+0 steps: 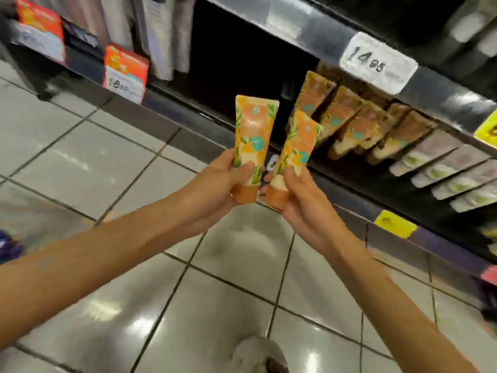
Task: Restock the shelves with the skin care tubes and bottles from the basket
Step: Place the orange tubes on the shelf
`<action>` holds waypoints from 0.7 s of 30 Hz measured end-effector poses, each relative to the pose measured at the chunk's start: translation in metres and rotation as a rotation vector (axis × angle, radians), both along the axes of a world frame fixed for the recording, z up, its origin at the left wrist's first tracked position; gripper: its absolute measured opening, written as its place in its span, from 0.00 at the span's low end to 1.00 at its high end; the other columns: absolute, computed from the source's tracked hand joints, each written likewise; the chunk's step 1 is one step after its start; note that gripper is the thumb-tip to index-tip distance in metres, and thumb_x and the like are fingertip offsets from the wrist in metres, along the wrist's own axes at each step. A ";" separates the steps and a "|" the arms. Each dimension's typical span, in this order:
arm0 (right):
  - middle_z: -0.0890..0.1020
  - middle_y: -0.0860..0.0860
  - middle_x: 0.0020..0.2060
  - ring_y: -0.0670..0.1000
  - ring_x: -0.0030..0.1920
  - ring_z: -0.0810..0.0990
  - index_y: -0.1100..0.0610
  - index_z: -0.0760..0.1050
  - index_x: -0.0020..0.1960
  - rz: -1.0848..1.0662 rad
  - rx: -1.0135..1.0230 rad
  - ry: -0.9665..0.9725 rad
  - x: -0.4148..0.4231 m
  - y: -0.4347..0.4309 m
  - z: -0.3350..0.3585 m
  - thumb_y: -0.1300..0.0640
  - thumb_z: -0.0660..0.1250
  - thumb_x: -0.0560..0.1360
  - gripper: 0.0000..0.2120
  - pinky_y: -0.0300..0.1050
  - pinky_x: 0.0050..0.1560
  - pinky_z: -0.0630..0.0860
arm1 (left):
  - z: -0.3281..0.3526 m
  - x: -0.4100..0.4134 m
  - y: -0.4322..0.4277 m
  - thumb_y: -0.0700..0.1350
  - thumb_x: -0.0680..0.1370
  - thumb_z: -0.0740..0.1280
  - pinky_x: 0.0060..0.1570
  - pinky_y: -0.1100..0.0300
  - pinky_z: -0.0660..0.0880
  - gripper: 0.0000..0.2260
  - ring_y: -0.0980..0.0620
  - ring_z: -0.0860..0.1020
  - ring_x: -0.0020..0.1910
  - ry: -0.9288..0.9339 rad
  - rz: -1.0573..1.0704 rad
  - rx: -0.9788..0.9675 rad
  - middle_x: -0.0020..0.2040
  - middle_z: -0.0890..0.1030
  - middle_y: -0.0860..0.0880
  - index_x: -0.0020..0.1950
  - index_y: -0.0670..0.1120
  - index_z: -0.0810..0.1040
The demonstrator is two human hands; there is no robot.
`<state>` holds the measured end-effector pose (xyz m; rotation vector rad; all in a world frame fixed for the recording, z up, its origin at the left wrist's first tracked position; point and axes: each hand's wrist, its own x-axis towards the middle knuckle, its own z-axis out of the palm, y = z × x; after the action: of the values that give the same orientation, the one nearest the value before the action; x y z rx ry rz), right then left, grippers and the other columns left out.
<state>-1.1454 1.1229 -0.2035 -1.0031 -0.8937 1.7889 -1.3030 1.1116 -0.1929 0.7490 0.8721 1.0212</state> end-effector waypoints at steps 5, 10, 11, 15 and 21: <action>0.78 0.52 0.45 0.47 0.44 0.79 0.59 0.66 0.61 -0.262 -0.010 -0.062 0.037 0.005 -0.040 0.64 0.58 0.78 0.12 0.42 0.49 0.79 | -0.025 0.041 -0.001 0.37 0.79 0.58 0.42 0.62 0.79 0.10 0.58 0.82 0.41 -0.030 -0.002 -0.026 0.43 0.83 0.54 0.55 0.49 0.73; 0.79 0.46 0.49 0.42 0.49 0.78 0.55 0.69 0.63 -0.524 0.214 -0.507 0.082 0.025 -0.041 0.62 0.65 0.75 0.17 0.37 0.51 0.77 | -0.032 0.036 0.010 0.43 0.78 0.61 0.41 0.66 0.79 0.09 0.59 0.82 0.48 0.081 -0.005 0.003 0.50 0.82 0.55 0.55 0.54 0.74; 0.78 0.47 0.50 0.41 0.48 0.78 0.55 0.70 0.61 -0.627 0.253 -0.582 0.093 0.033 -0.040 0.63 0.66 0.75 0.16 0.34 0.50 0.76 | -0.033 0.034 0.012 0.44 0.78 0.62 0.42 0.67 0.78 0.09 0.59 0.81 0.50 0.096 0.006 0.010 0.51 0.82 0.56 0.56 0.54 0.74; 0.77 0.51 0.52 0.46 0.51 0.77 0.60 0.67 0.66 -0.803 0.298 -0.754 0.134 0.071 -0.041 0.62 0.65 0.75 0.20 0.32 0.51 0.73 | -0.040 0.034 0.014 0.44 0.78 0.61 0.41 0.68 0.78 0.10 0.60 0.80 0.52 0.098 0.041 0.001 0.55 0.80 0.55 0.59 0.52 0.73; 0.77 0.51 0.55 0.47 0.54 0.75 0.59 0.69 0.65 -0.732 0.272 -0.800 0.151 0.099 -0.054 0.59 0.67 0.75 0.19 0.35 0.51 0.70 | -0.047 0.043 0.012 0.44 0.78 0.61 0.42 0.68 0.77 0.14 0.59 0.79 0.55 0.089 0.010 -0.008 0.58 0.79 0.53 0.63 0.51 0.70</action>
<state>-0.9949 1.2222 -0.2573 -1.6272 -1.0083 0.6160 -1.2597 1.1234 -0.2404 0.7883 0.9568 0.9985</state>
